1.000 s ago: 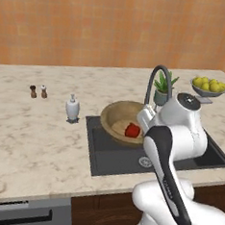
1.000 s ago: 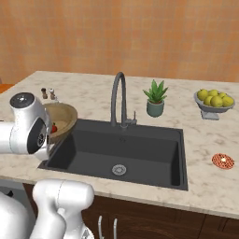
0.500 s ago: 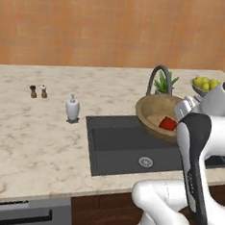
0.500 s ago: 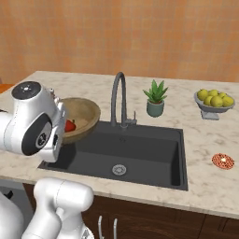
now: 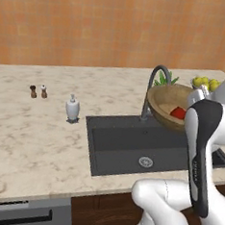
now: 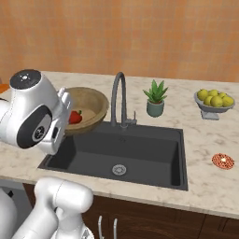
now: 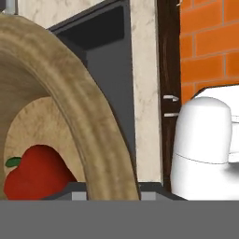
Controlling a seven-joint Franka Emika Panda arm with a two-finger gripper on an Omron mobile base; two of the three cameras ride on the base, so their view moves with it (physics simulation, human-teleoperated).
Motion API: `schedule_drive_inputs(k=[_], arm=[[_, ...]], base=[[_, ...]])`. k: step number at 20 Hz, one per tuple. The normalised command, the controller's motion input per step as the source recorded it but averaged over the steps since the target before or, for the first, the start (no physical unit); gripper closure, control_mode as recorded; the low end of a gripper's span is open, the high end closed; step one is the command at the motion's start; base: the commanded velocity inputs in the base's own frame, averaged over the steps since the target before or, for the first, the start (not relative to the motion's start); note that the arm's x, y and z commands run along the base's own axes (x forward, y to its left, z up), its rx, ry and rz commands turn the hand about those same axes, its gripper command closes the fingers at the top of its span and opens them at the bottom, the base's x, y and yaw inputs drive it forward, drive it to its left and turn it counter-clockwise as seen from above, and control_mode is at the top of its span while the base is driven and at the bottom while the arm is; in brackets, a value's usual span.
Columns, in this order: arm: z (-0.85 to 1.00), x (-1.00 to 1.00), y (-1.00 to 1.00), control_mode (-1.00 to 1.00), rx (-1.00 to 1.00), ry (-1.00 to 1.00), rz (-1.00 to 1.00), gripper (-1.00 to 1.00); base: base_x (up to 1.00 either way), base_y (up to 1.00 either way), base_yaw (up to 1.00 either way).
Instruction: Pick the bell pepper from the sink and place it in the bowl. Then pick the bowl and place it in the microwave. Then close the microwave door and press the start button.
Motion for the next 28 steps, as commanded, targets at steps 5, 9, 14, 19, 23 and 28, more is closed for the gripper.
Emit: schedule_drive_inputs(k=[5, 9, 14, 19, 23, 28], arm=[[0.00, 0.00, 0.00, 1.00, 0.00, 0.00, 0.00, 1.00], [0.00, 0.00, 0.00, 1.00, 0.00, 0.00, 0.00, 1.00], [0.00, 0.00, 0.00, 1.00, 0.00, 0.00, 0.00, 1.00], [0.00, 0.00, 0.00, 1.00, 0.00, 0.00, 0.00, 1.00], [0.00, 0.00, 0.00, 1.00, 0.00, 0.00, 0.00, 1.00], [0.00, 0.00, 0.00, 1.00, 0.00, 0.00, 0.00, 1.00]], base=[[-0.66, -0.46, -0.17], [-0.53, -0.57, -0.44], [-0.04, -0.09, -0.92], [0.00, -0.05, -0.98], [0.22, -0.77, -0.65], [0.76, -1.00, -0.22]])
